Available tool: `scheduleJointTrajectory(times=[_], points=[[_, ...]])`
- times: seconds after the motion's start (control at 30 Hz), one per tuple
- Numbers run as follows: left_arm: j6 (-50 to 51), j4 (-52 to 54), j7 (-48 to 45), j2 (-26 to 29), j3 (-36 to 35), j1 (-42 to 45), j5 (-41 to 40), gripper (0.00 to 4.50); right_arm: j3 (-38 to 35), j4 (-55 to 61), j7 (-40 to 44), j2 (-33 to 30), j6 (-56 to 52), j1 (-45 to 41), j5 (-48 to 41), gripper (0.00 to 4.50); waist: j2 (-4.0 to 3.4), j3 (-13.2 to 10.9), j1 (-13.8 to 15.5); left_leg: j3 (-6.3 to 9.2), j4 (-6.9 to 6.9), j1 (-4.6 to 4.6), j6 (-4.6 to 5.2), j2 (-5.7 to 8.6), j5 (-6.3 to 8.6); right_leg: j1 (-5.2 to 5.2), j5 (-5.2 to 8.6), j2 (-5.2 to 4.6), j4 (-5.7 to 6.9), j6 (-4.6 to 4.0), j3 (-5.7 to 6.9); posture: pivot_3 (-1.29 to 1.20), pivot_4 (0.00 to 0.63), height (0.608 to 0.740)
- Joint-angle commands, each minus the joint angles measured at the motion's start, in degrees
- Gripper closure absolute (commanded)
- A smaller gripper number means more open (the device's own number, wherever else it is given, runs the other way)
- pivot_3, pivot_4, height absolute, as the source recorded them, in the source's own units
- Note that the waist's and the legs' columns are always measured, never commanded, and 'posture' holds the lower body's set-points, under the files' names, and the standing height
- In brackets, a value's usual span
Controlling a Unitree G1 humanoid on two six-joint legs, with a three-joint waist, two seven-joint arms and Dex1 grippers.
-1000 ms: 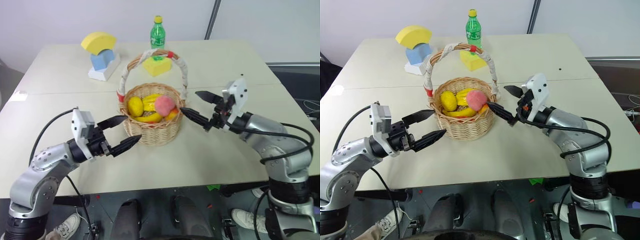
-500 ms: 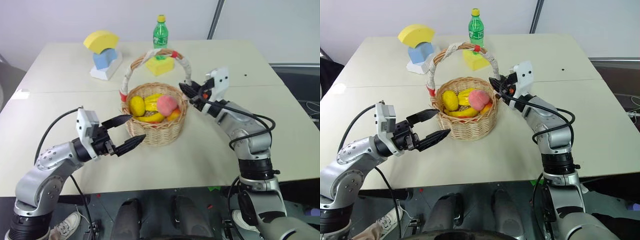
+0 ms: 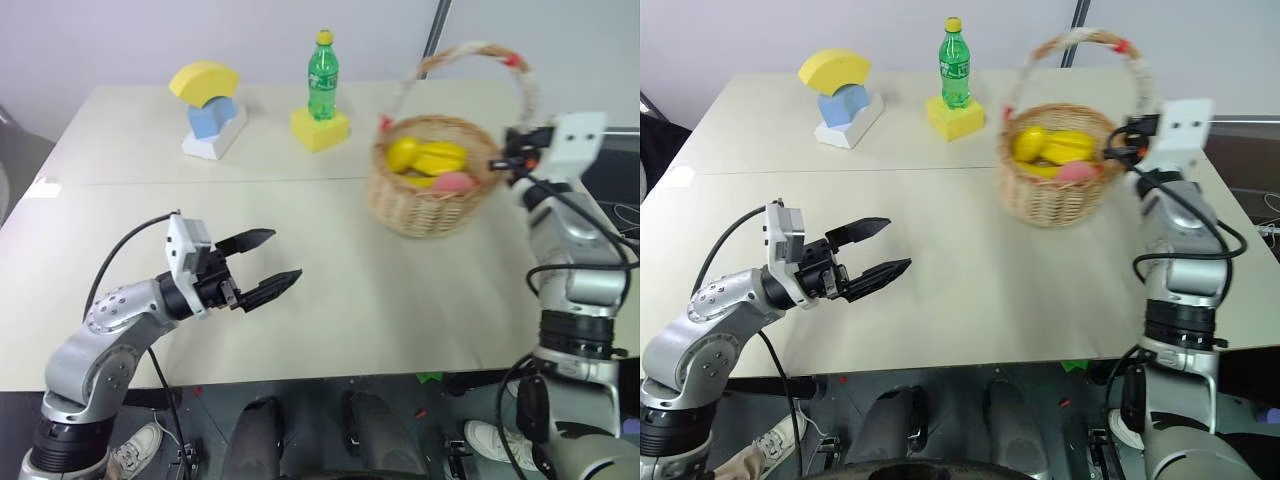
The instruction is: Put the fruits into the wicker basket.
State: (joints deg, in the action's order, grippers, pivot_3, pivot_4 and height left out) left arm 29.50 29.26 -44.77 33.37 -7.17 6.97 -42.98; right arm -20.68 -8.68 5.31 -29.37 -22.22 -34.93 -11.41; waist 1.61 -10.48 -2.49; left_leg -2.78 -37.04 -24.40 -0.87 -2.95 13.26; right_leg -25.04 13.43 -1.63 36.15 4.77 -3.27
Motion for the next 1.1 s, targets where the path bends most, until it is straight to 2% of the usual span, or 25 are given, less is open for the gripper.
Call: scheduleJointTrajectory(times=[0.03,0.07,0.13,0.17,0.23,0.33,0.4,0.57,0.63,0.73,0.83,0.9,1.1], points=[[-1.2,0.8,0.1,-0.8,1.2,1.0,0.7,0.00,-3.3,-6.8,-3.2,-0.8,4.3,-4.9,0.0,4.45,-0.07,0.0,-0.5,-0.01,0.01,0.04,0.00,-0.01,0.00,0.00,-0.01,0.04,0.01,0.01,-0.04,0.00,0.150,0.740],[-1.2,0.8,0.2,-0.9,1.3,1.0,0.9,0.00,-3.7,-8.2,-3.1,-0.9,4.9,-5.5,-0.4,4.45,-0.15,0.0,-0.8,-0.01,0.03,0.05,0.01,-0.01,0.00,-0.01,-0.01,0.06,0.02,0.01,-0.05,0.00,0.150,0.740],[-1.5,0.7,0.6,-1.3,1.3,1.1,1.2,0.00,-3.9,-9.6,-2.1,-1.2,5.5,-6.1,-1.1,3.58,-0.19,0.0,-1.2,0.01,0.08,0.07,0.01,-0.01,0.00,-0.01,-0.02,0.09,0.05,0.04,-0.07,0.00,0.150,0.740],[-1.7,0.6,0.8,-1.5,1.2,1.2,1.5,0.00,-3.9,-9.8,-1.6,-1.4,5.7,-6.2,-1.4,3.29,-0.20,0.0,-1.2,0.04,0.08,0.07,0.01,-0.02,0.00,-0.01,-0.03,0.11,0.06,0.06,-0.07,0.00,0.150,0.740],[-2.0,0.4,1.5,-1.9,0.9,1.1,1.9,0.00,-4.0,-9.4,-0.7,-1.6,5.6,-5.9,-2.0,2.42,-0.21,0.0,-1.2,0.07,0.08,0.06,0.01,-0.02,0.00,0.00,-0.08,0.12,0.06,0.18,-0.07,0.00,0.150,0.740],[-2.4,-1.0,3.1,-2.5,-0.2,0.2,2.8,0.00,-4.1,-4.4,2.0,-3.4,6.4,-1.5,-1.8,0.76,-0.21,0.0,-1.0,0.05,0.05,0.05,0.01,-0.01,0.00,0.00,-0.08,0.09,0.06,0.19,-0.07,0.00,0.150,0.740],[-2.9,-3.8,5.5,-3.5,-1.7,0.2,3.8,0.00,-4.9,-1.3,3.1,-4.3,7.3,2.4,-1.5,0.76,-0.23,0.0,-0.3,0.05,0.04,0.05,0.01,-0.01,0.00,0.03,-0.06,0.08,0.05,0.21,-0.07,0.00,0.150,0.740],[-5.1,-10.6,8.5,-3.0,-4.2,-0.8,8.9,0.00,-7.4,10.0,11.5,-3.0,9.1,12.4,-9.4,0.76,-0.23,0.0,0.0,0.04,0.01,0.08,0.01,-0.01,0.00,0.08,0.01,0.08,0.04,0.09,-0.06,0.00,0.150,0.740],[-7.0,-13.4,8.6,-2.5,-6.3,-2.0,10.5,0.00,-6.6,13.5,17.8,-3.5,11.0,18.4,-11.4,0.76,-0.22,0.0,0.0,0.03,0.00,0.09,0.01,-0.02,0.00,0.08,0.01,0.07,0.04,0.09,-0.06,0.00,0.150,0.740],[-8.8,-15.7,8.3,-2.1,-8.1,-3.2,11.5,0.00,-4.4,17.3,24.2,-3.9,11.1,23.4,-14.0,0.76,-0.24,0.0,-0.1,0.03,0.04,0.21,0.02,-0.03,0.01,0.16,0.02,0.08,0.04,0.07,-0.06,0.00,0.150,0.740],[-11.0,-17.5,7.8,-1.7,-10.1,-5.9,12.8,0.00,3.9,23.2,36.2,-6.1,9.3,30.9,-15.9,0.76,-0.24,0.0,-0.1,0.01,0.03,0.26,0.02,-0.03,0.01,0.19,0.02,0.06,0.04,0.04,-0.06,0.00,0.150,0.740],[-11.6,-17.4,8.1,-1.8,-10.8,-7.3,13.1,0.00,6.6,24.3,39.6,-6.7,7.9,33.0,-17.0,0.76,-0.23,0.0,-0.1,0.01,0.08,0.37,0.02,-0.07,0.01,0.27,0.04,0.06,0.04,0.03,-0.06,0.00,0.150,0.740],[-12.2,-15.6,8.3,-2.2,-12.3,-10.9,12.9,0.00,8.8,20.1,41.9,-6.0,9.3,32.0,-15.8,0.76,-0.20,0.0,0.2,-0.02,-0.01,0.36,-0.01,-0.02,0.03,0.31,0.03,-0.07,-0.02,-0.01,-0.05,0.00,0.150,0.740]])
